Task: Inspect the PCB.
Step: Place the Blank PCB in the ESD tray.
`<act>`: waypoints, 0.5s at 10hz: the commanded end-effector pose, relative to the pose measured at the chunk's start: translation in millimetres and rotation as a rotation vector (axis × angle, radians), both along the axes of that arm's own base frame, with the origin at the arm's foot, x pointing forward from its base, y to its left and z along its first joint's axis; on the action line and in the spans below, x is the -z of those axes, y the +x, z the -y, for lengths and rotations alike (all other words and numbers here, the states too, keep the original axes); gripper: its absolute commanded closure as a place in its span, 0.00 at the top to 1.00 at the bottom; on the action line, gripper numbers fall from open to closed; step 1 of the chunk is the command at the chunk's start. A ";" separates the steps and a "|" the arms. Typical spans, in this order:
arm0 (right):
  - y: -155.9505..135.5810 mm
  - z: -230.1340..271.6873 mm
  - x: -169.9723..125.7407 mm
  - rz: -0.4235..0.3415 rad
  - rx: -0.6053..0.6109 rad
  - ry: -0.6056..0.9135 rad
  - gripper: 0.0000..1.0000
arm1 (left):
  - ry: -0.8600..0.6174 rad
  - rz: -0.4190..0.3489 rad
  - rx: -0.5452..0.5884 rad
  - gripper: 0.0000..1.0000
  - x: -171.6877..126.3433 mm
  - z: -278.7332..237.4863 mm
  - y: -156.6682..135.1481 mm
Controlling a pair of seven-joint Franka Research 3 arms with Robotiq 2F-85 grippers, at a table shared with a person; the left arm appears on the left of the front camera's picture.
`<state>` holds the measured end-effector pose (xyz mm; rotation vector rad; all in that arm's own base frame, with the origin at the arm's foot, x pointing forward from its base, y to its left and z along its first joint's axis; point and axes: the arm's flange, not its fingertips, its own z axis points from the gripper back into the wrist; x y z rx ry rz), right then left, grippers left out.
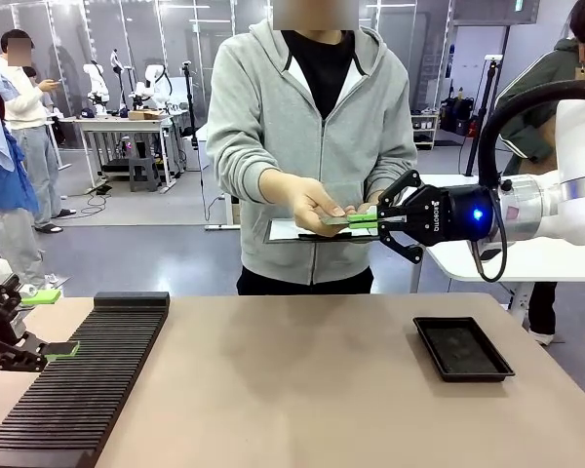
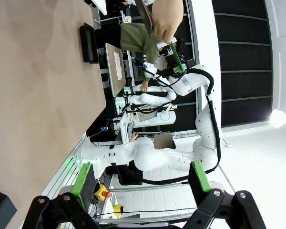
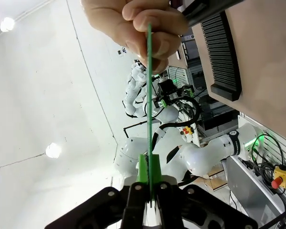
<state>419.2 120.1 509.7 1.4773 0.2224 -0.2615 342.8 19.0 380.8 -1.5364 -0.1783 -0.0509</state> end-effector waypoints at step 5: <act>0.3 -0.9 -1.3 -0.003 -0.001 0.000 0.00 | 0.000 0.013 0.001 1.00 0.9 0.7 -1.8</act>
